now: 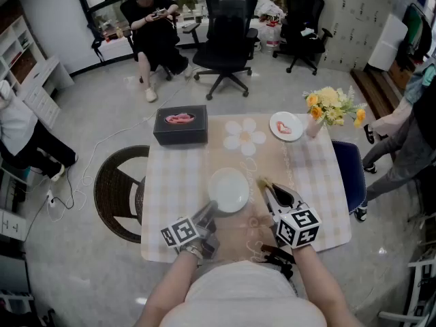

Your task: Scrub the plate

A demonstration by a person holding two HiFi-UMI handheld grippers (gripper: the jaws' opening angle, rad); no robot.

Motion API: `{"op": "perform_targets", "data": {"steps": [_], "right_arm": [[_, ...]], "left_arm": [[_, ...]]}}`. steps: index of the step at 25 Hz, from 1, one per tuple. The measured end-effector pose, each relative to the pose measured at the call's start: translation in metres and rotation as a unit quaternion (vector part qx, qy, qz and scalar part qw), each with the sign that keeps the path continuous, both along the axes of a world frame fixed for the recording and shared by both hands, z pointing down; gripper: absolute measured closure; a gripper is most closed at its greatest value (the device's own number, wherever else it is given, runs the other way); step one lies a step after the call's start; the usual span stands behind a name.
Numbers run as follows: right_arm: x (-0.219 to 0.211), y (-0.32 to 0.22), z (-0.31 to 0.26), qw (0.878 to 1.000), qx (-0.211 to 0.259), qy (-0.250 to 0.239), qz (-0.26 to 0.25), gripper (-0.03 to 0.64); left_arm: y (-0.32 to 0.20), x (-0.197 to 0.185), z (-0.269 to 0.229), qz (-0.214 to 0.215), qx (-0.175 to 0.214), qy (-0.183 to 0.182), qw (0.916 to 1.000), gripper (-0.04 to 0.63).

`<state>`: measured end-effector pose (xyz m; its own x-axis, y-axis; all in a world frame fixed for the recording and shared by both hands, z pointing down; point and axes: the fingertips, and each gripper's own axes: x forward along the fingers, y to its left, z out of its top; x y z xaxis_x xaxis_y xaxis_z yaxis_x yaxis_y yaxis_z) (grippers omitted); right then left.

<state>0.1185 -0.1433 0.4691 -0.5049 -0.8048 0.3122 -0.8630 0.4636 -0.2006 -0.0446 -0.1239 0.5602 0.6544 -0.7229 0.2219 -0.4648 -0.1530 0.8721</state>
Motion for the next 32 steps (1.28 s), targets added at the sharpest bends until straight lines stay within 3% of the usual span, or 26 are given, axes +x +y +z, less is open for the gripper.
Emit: {"op": "perform_targets", "data": {"steps": [7,15,22,27,32], "right_arm": [[0.002,-0.002,-0.002,1.000,0.004,-0.004,0.008,0.565],[-0.012,-0.015,-0.007,1.000,0.006,0.007,-0.016,0.566],[-0.039,-0.038,-0.019,0.997,0.006,0.036,-0.067,0.565],[-0.065,-0.054,-0.026,0.997,0.002,0.011,-0.074,0.565],[-0.100,-0.062,-0.007,0.993,-0.022,0.018,-0.114,0.565]], "left_arm": [[0.005,-0.002,0.003,0.023,-0.006,-0.022,0.9995,0.578],[0.003,-0.004,0.004,0.021,-0.013,-0.022,0.9994,0.578],[0.001,-0.004,0.007,0.015,-0.025,-0.024,0.9993,0.578],[0.002,-0.005,0.006,0.015,-0.025,-0.029,0.9992,0.578],[0.003,-0.005,0.006,0.012,-0.027,-0.030,0.9991,0.578]]}}
